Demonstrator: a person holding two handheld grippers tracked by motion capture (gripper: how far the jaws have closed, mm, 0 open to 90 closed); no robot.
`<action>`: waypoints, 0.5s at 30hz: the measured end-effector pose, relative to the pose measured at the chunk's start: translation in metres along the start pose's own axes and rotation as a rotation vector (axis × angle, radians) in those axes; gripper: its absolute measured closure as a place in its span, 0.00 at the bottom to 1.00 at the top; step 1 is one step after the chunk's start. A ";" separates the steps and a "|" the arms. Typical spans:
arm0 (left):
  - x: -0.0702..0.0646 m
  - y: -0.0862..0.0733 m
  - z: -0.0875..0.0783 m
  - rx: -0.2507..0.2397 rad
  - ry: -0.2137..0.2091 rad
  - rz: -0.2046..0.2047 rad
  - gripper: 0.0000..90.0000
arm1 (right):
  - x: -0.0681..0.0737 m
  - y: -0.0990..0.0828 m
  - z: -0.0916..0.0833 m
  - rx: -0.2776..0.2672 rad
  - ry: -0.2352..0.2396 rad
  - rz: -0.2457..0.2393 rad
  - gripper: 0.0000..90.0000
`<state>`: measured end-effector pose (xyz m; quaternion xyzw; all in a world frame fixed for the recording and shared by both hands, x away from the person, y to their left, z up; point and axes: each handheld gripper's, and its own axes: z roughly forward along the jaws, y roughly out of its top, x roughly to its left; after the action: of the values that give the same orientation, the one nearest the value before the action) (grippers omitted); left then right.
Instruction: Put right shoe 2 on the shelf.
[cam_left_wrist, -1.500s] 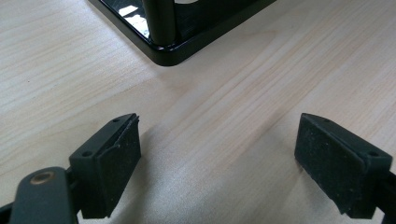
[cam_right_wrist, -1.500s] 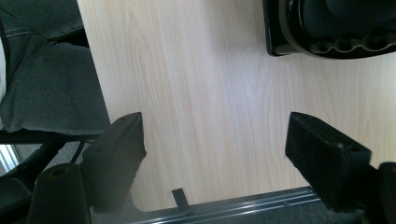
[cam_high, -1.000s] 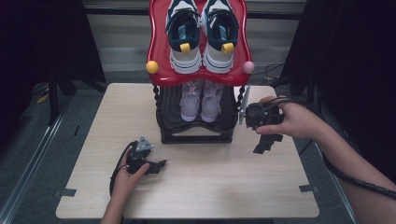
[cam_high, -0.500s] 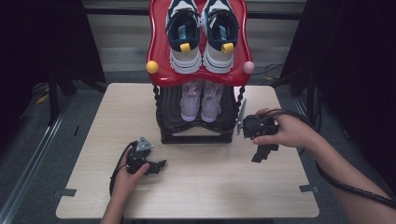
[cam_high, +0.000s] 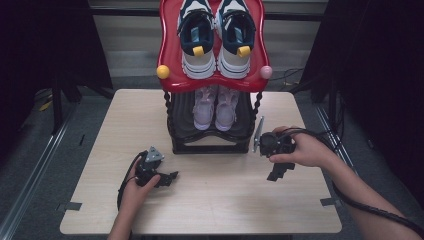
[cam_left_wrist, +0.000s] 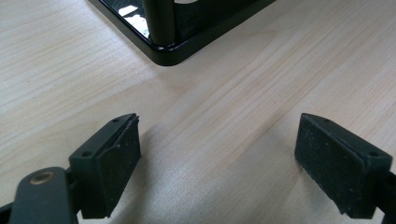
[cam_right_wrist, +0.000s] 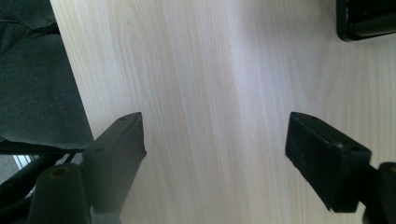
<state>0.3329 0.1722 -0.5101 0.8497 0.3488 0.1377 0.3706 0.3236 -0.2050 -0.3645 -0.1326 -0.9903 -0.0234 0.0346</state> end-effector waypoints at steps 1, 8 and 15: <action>0.000 0.000 0.000 0.000 0.000 0.000 0.15 | -0.001 0.000 0.003 -0.007 0.000 -0.006 0.22; 0.000 0.000 0.000 0.000 0.000 -0.003 0.15 | -0.003 -0.001 0.020 -0.010 0.010 -0.007 0.22; 0.000 0.000 0.000 0.006 0.000 0.007 0.15 | -0.001 -0.001 0.031 -0.010 0.023 0.021 0.22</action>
<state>0.3331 0.1727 -0.5098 0.8520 0.3463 0.1380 0.3677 0.3226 -0.2048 -0.3955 -0.1427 -0.9883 -0.0293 0.0455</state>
